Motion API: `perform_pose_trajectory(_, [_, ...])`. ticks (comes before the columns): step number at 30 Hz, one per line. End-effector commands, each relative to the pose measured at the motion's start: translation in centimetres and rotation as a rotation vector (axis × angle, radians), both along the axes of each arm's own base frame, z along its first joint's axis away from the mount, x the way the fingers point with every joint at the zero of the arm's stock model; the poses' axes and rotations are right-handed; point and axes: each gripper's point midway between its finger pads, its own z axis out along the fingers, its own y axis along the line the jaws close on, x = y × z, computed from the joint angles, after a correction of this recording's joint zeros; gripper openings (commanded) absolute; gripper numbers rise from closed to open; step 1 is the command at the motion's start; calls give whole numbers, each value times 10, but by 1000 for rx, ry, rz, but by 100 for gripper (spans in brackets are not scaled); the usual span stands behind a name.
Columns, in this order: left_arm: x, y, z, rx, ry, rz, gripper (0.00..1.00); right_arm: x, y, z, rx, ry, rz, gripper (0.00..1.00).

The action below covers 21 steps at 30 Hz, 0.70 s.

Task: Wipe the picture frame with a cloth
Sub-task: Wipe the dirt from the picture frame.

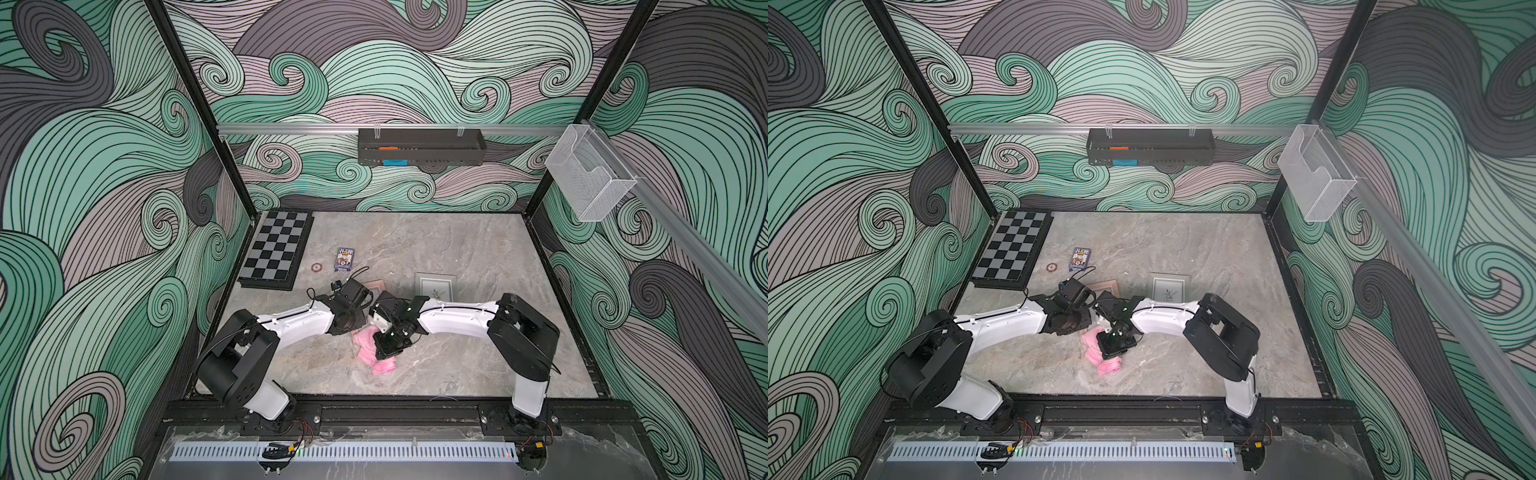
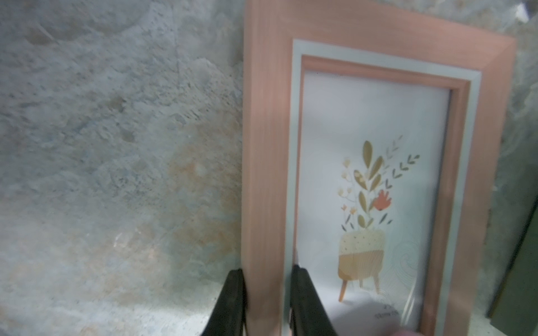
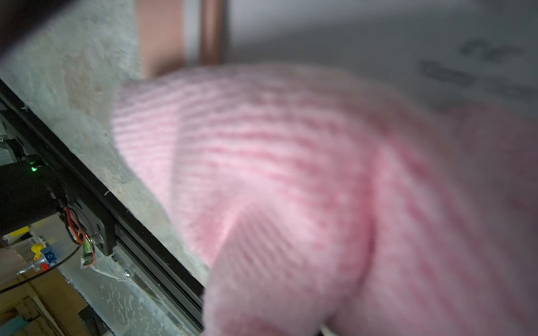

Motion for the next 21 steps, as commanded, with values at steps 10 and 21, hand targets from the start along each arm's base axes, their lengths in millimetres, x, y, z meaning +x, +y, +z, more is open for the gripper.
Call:
perform_pose_trajectory(10, [-19, 10, 13, 31, 2, -72, 10, 24, -80, 4, -135, -62, -94, 0])
perform_pose_trajectory(21, [9, 0, 81, -15, -173, -109, 93, 32, -78, 100, -48, -226, 32, 0])
